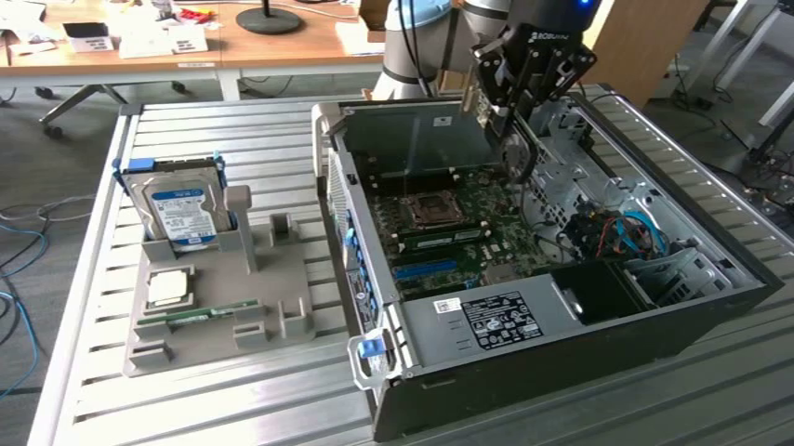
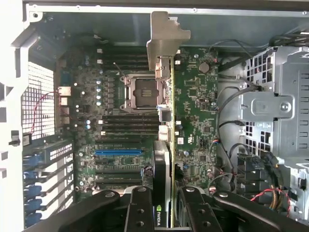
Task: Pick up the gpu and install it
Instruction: 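Pick up the gpu and move the gpu toward the slot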
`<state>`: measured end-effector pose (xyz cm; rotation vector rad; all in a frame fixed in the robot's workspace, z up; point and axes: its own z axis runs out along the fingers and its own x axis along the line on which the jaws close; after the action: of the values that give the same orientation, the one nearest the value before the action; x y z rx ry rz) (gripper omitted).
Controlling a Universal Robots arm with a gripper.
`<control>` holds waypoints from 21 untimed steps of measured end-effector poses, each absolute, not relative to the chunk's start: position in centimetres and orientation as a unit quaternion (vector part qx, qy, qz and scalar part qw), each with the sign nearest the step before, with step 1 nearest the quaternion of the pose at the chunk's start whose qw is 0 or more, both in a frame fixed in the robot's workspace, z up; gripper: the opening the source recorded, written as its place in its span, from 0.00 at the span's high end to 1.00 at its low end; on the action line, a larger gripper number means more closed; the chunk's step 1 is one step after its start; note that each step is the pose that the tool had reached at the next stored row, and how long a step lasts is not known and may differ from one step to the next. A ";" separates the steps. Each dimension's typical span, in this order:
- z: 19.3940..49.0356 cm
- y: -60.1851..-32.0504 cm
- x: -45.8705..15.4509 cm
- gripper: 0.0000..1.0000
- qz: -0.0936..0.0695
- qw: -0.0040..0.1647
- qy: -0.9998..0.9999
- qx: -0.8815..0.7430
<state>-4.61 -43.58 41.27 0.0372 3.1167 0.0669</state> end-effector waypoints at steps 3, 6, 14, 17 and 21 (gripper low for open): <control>41.3 -43.6 -4.3 0.73 0.021 0.012 1.000 0.012; 41.3 -43.6 -4.0 0.73 0.021 0.012 1.000 0.012; 41.3 -43.6 -2.7 0.73 0.021 0.012 1.000 0.012; 41.3 -43.6 -2.2 0.73 0.021 0.012 1.000 0.012; 41.3 -43.6 -1.5 0.73 0.021 0.012 1.000 0.012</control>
<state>-1.54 -43.58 41.26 0.0371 3.1167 0.0670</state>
